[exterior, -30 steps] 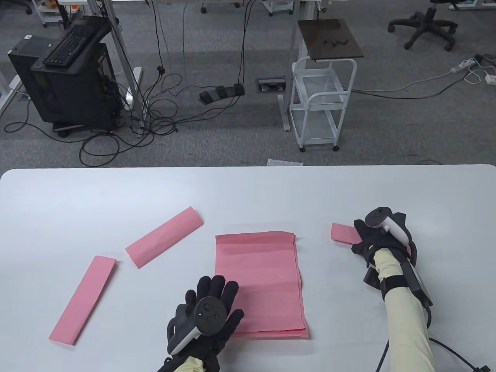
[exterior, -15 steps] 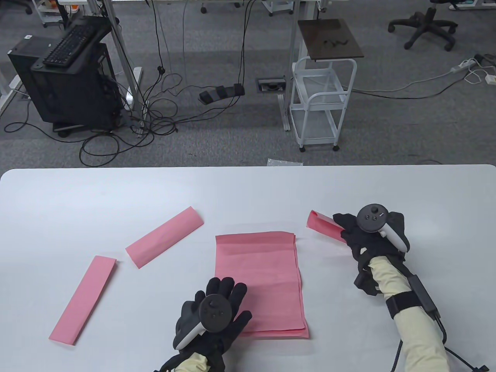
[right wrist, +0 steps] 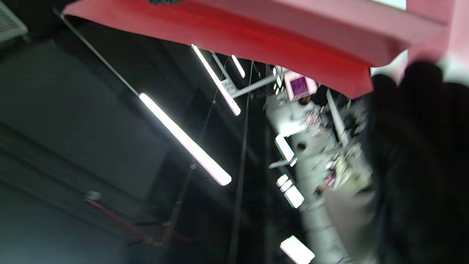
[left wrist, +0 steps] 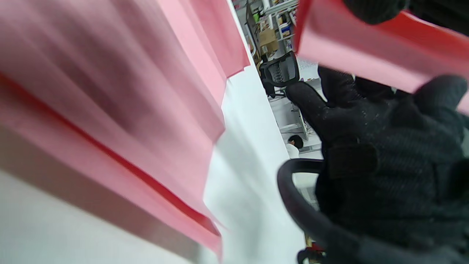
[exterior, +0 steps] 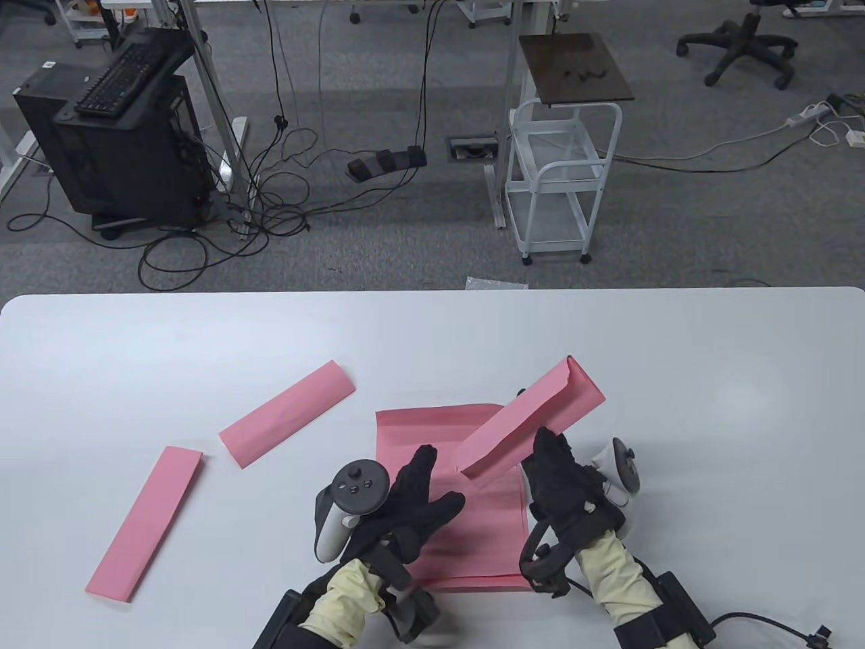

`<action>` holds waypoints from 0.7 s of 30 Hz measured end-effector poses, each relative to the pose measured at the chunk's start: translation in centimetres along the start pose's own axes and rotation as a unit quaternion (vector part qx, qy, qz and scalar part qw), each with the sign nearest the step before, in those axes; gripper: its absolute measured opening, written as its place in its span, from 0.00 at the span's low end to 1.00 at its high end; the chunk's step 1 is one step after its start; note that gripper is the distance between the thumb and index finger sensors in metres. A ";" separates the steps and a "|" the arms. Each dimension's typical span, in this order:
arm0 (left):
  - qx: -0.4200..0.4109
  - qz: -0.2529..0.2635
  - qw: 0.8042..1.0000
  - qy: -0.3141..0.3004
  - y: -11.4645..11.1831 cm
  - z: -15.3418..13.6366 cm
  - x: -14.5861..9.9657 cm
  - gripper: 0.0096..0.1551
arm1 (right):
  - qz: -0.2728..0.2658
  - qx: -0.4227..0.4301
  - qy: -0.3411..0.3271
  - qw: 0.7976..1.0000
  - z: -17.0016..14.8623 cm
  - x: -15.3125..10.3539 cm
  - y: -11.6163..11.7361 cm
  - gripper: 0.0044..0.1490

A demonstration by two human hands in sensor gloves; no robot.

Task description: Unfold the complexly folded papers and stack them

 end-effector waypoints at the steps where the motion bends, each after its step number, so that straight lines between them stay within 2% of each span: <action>1: -0.022 -0.007 1.000 -0.003 0.0 -0.2 0.1 0.55 | 0.020 0.027 0.004 0.999 -0.7 -0.2 0.5 0.34; 3: -0.062 -0.014 0.998 -0.005 -0.2 -0.5 0.2 0.52 | 0.034 0.056 0.014 0.998 -1.4 -0.5 1.1 0.35; 4: -0.081 -0.007 0.997 -0.013 -0.2 -0.5 0.2 0.46 | 0.037 0.064 0.030 0.997 -1.9 -0.6 1.5 0.34; 6: -0.097 0.032 0.994 -0.030 0.1 -0.5 -0.1 0.32 | 0.039 0.036 0.037 0.998 -2.4 -0.8 1.5 0.35; 7: -0.120 0.074 0.989 -0.043 0.5 -0.7 -0.5 0.25 | 0.035 0.015 0.043 0.998 -2.6 -0.8 1.2 0.34; 8: -0.132 0.095 0.985 -0.055 0.8 -0.8 -0.6 0.22 | 0.028 0.005 0.051 0.998 -2.6 -0.8 0.9 0.35; 10: -0.150 0.116 0.980 -0.059 1.5 -0.9 -1.3 0.20 | 0.003 0.002 0.040 0.999 -2.4 -0.8 0.0 0.42; 12: -0.133 0.128 0.981 -0.057 2.5 -0.8 -1.8 0.20 | -0.014 0.015 0.030 0.999 -1.6 -0.7 -0.7 0.48; 14: -0.091 0.154 0.982 -0.052 3.8 -0.7 -2.6 0.20 | -0.046 -0.034 -0.001 0.998 0.0 -0.8 -1.8 0.51; 16: -0.058 0.161 0.984 -0.045 4.8 -0.6 -3.0 0.20 | -0.094 -0.156 -0.018 0.983 1.5 -0.9 -2.8 0.53; 18: -0.030 0.155 0.987 -0.042 5.2 -0.4 -3.2 0.20 | -0.128 -0.271 -0.025 0.954 2.6 -1.0 -3.3 0.53; 19: -0.013 0.151 0.988 -0.044 5.3 -0.4 -3.2 0.20 | -0.138 -0.339 -0.025 0.930 3.3 -1.0 -3.4 0.53; 21: 0.008 0.128 0.990 -0.050 5.3 -0.3 -3.0 0.20 | -0.127 -0.406 -0.042 0.904 4.1 -0.9 -3.3 0.54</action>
Point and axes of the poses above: the tracker on the back of each hand, its own z axis roughly to the thumb side, its own x axis roughly from the wrist to the fingertips, y = z × x, the point moved 2 cm from there along x, roughly from the wrist to the fingertips, and after that the axes turned 9 degrees about -z, right-handed, at the moved point
